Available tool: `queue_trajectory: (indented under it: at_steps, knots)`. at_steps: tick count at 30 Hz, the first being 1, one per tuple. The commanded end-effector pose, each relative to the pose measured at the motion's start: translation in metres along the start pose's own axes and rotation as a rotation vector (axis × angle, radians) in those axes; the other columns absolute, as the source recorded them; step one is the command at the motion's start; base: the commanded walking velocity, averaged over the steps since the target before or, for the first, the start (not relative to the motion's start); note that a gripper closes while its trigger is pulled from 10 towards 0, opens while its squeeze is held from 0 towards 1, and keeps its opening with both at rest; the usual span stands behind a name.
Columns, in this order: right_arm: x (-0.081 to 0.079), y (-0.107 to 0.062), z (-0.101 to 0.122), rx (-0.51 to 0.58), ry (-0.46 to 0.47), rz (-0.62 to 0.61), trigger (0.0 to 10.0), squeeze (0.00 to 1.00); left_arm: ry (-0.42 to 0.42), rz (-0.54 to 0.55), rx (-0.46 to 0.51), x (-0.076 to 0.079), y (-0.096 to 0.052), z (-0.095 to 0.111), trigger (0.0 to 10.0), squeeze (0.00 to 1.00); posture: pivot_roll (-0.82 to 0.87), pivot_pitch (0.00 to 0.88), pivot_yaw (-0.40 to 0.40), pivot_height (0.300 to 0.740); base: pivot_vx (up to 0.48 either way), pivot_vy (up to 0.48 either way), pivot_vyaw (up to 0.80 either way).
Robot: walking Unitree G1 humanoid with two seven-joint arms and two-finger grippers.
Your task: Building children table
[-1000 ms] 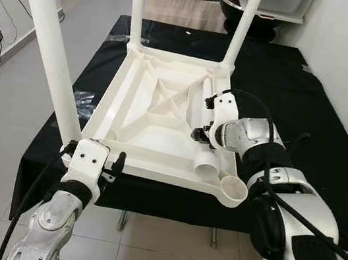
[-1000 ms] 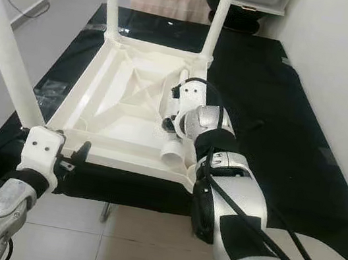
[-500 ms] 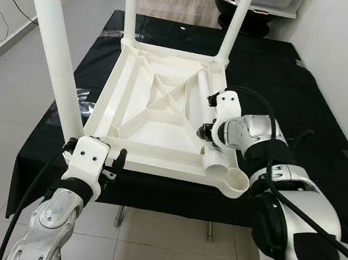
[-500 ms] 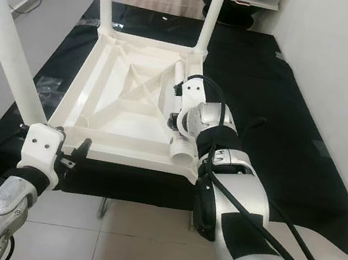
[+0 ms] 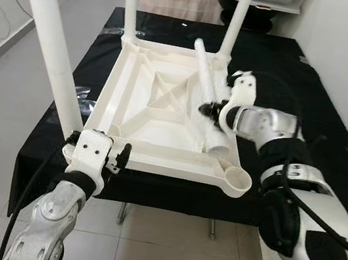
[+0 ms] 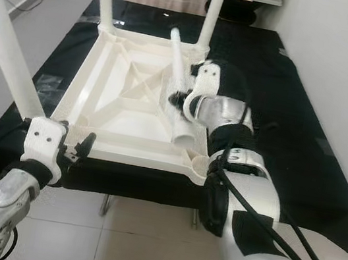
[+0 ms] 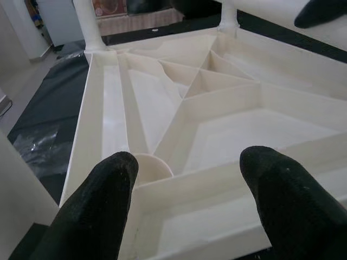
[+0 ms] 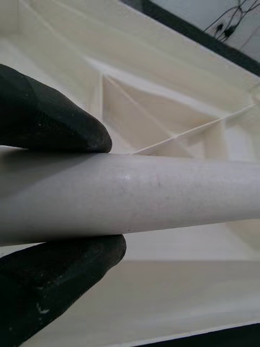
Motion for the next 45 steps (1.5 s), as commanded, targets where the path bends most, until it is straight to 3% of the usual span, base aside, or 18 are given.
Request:
queue_trajectory:
  at_steps: [1, 3, 5, 8, 12, 18, 21, 25, 26, 27, 28, 29, 31, 32, 36, 40, 42, 45]
  knots:
    - [0.005, -0.002, 0.002, 0.037, 0.037, 0.006, 10.0, 0.0, -0.02, -0.013, -0.03, 0.0, 0.001, -0.005, 10.0, 0.0, 0.03, 0.104, -0.052, 0.74, 0.0, 0.0, 0.0]
    - [0.008, -0.005, 0.011, 0.162, 0.073, 0.013, 10.0, 0.0, -0.089, -0.052, -0.015, 0.004, 0.008, 0.003, 10.0, 0.0, 0.03, 0.097, -0.048, 0.74, 0.0, 0.0, 0.0]
    - [0.01, -0.007, 0.014, 0.218, 0.08, 0.014, 10.0, 0.0, -0.13, -0.077, -0.013, 0.007, 0.012, 0.006, 10.0, 0.0, 0.03, 0.097, -0.048, 0.74, 0.0, 0.0, 0.0]
    - [0.021, -0.017, 0.02, 0.412, -0.009, -0.085, 10.0, 0.0, -0.225, -0.204, -0.016, 0.021, 0.027, 0.017, 10.0, 0.0, 0.04, 0.09, -0.042, 0.74, 0.0, 0.0, 0.0]
    - [0.026, -0.031, 0.018, 0.541, 0.022, -0.018, 10.0, 0.0, -0.295, -0.316, -0.007, 0.037, 0.038, 0.029, 10.0, 0.0, 0.03, 0.086, -0.034, 0.74, 0.0, 0.0, 0.0]
    - [0.037, -0.051, 0.013, 0.642, 0.072, 0.072, 10.0, 0.0, -0.357, -0.391, 0.017, 0.053, 0.048, 0.041, 10.0, 0.0, 0.02, 0.083, -0.027, 0.74, 0.0, 0.0, 0.0]
    - [0.038, -0.072, 0.014, 0.748, 0.018, 0.16, 10.0, 0.0, -0.46, -0.43, 0.034, 0.063, 0.054, 0.051, 10.0, 0.0, 0.02, 0.082, -0.028, 0.74, 0.0, 0.0, 0.0]
    - [0.042, -0.078, 0.011, 0.755, -0.011, 0.165, 10.0, 0.0, -0.514, -0.453, 0.041, 0.068, 0.056, 0.056, 10.0, 0.0, 0.02, 0.081, -0.026, 0.74, 0.0, 0.0, 0.0]
    - [0.048, -0.081, 0.01, 0.765, -0.005, 0.149, 2.0, 0.0, -0.548, -0.467, 0.043, 0.07, 0.057, 0.059, 10.0, 0.0, 0.01, 0.081, -0.025, 0.74, 0.0, 0.0, 0.0]
    - [0.048, -0.081, 0.01, 0.765, -0.005, 0.149, 2.0, 0.0, -0.548, -0.467, 0.043, 0.07, 0.057, 0.059, 10.0, 0.0, 0.01, 0.081, -0.025, 0.74, 0.0, 0.0, 0.0]
    - [0.052, -0.084, 0.009, 0.769, -0.009, 0.137, 0.0, 0.0, -0.582, -0.482, 0.042, 0.071, 0.057, 0.061, 10.0, 0.0, 0.01, 0.081, -0.024, 0.74, 0.0, 0.0, 0.0]
    - [0.059, -0.09, 0.008, 0.78, 0.007, 0.123, 3.8, 0.0, -0.618, -0.511, 0.035, 0.074, 0.059, 0.063, 10.0, 0.0, 0.01, 0.08, -0.023, 0.74, 0.0, 0.0, 0.0]
    - [0.059, -0.091, 0.007, 0.78, 0.012, 0.126, 3.8, 0.0, -0.624, -0.518, 0.033, 0.075, 0.059, 0.064, 10.0, 0.0, 0.01, 0.08, -0.023, 0.74, 0.0, 0.0, 0.0]
    - [0.059, -0.097, 0.007, 0.8, -0.014, 0.14, 10.0, 0.0, -0.642, -0.538, 0.033, 0.077, 0.06, 0.067, 10.0, 0.0, 0.0, 0.078, -0.023, 0.74, 0.0, 0.0, 0.0]
    - [0.058, -0.112, 0.007, 0.851, -0.078, 0.189, 10.0, 0.0, -0.683, -0.57, 0.04, 0.08, 0.061, 0.074, 10.0, 0.0, 0.0, 0.078, -0.022, 0.74, 0.0, 0.0, 0.0]
    - [0.043, -0.14, 0.004, 0.896, -0.154, 0.39, 10.0, 0.0, -0.734, -0.595, 0.072, 0.08, 0.062, 0.085, 10.0, 0.0, -0.01, 0.077, -0.014, 0.74, 0.0, 0.0, 0.0]
    - [0.032, -0.153, -0.008, 0.863, -0.234, 0.522, 10.0, 0.0, -0.769, -0.628, 0.082, 0.081, 0.061, 0.09, 10.0, 0.0, -0.02, 0.075, -0.012, 0.74, 0.0, 0.0, 0.0]
    - [0.024, -0.157, -0.02, 0.811, -0.297, 0.593, 10.0, 0.0, -0.772, -0.643, 0.09, 0.081, 0.06, 0.094, 10.0, 0.0, -0.02, 0.072, -0.008, 0.74, 0.0, 0.0, 0.0]
Point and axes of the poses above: a point about 5 cm out from each wrist's last joint towards the gripper, its own y axis pointing out of the wrist towards the gripper, its own z axis along the axis of the wrist's last joint, x = y × z, the point moved 2 cm from there along y, pointing out of the wrist towards the gripper, and after that the axes turned 14 degrees about -y, right-handed, at the moved point
